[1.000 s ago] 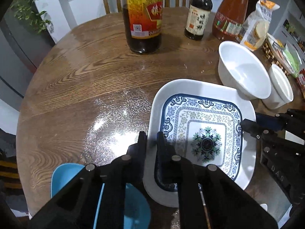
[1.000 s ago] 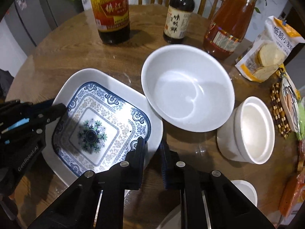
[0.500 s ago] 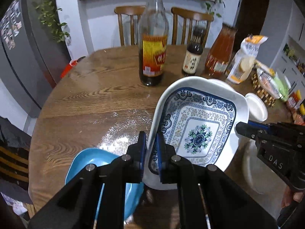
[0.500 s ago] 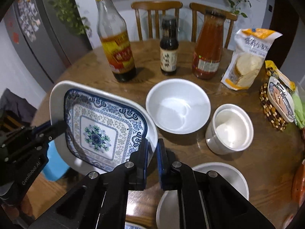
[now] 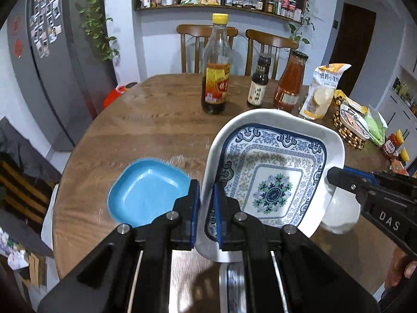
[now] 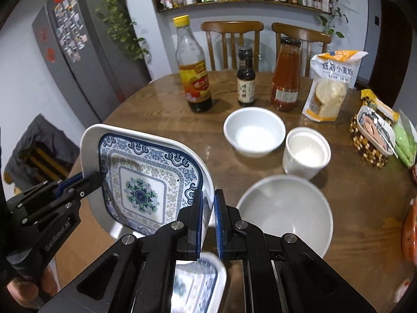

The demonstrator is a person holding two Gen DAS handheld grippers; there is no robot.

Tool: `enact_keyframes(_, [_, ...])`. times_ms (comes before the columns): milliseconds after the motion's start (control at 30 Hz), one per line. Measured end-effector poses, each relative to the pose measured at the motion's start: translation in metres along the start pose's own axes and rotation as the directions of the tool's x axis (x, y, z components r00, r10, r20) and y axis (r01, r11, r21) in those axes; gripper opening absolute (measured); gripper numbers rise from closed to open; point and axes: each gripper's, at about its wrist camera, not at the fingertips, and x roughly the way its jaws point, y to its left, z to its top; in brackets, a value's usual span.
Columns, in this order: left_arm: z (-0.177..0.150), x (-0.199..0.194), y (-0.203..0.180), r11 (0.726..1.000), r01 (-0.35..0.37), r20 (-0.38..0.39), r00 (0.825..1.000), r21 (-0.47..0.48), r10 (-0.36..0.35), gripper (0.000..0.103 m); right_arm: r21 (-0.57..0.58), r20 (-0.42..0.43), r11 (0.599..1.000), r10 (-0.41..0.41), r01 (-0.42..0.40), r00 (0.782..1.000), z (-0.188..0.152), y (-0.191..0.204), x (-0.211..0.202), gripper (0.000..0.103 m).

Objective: Organize plates and bowls
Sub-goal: 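Lower the held plate onto the other square patterned plate with the left gripper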

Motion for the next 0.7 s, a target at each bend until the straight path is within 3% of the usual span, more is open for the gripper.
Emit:
enact_keyframes(300, [-0.052, -0.026, -0.009, 0.999, -0.024, -0.042, 0.999, -0.042, 0.022, 0.010, -0.035, -0.042, 0.998, 0.046, -0.048, 0.998, -0.049, 0.004, -0.025, 0.010])
enact_keyframes(700, [-0.096, -0.010, -0.019, 0.996, -0.054, -0.173, 0.984, -0.067, 0.041, 0.010, -0.027, -0.203, 0.998, 0.050, -0.057, 0.978, -0.088, -0.006, 0.009, 0.010])
